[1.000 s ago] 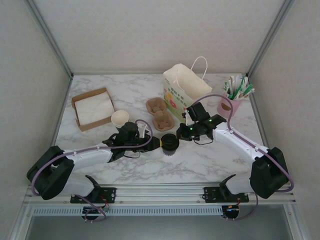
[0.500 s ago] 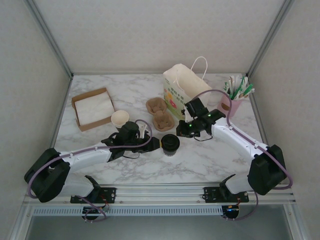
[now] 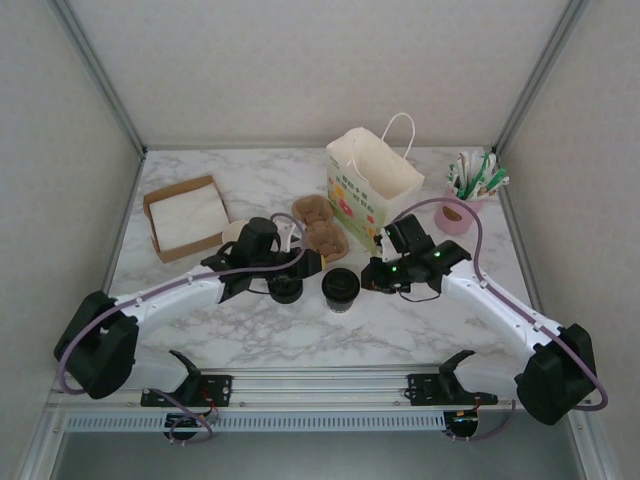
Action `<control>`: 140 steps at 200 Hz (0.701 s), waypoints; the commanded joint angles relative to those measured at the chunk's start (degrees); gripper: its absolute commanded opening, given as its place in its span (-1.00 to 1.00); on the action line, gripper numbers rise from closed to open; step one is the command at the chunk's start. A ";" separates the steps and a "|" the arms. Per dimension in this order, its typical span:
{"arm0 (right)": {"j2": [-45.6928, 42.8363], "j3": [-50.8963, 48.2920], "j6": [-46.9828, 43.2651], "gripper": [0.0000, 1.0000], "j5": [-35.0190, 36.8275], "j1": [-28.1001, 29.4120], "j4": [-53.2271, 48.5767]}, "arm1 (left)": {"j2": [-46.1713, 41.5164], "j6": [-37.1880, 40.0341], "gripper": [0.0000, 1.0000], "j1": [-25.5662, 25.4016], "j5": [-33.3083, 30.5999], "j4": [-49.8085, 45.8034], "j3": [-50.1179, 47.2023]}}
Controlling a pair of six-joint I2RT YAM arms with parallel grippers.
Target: Pack the takeout coffee
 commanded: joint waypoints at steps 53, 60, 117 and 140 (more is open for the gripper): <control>1.01 -3.43 3.07 -0.79 -4.78 0.78 4.80 | 6.38 2.86 -0.42 0.46 2.88 0.28 2.63; 1.56 -3.25 2.96 -0.79 -4.94 0.75 5.08 | 6.22 2.77 -0.42 0.44 2.95 0.42 2.26; 5.47 -0.37 1.53 -0.80 -3.51 0.77 4.77 | 4.80 1.46 -0.44 0.28 3.14 1.75 -1.50; 6.80 1.17 0.68 -0.81 -2.66 0.68 3.92 | 4.00 0.93 -0.44 0.09 3.23 2.00 -2.53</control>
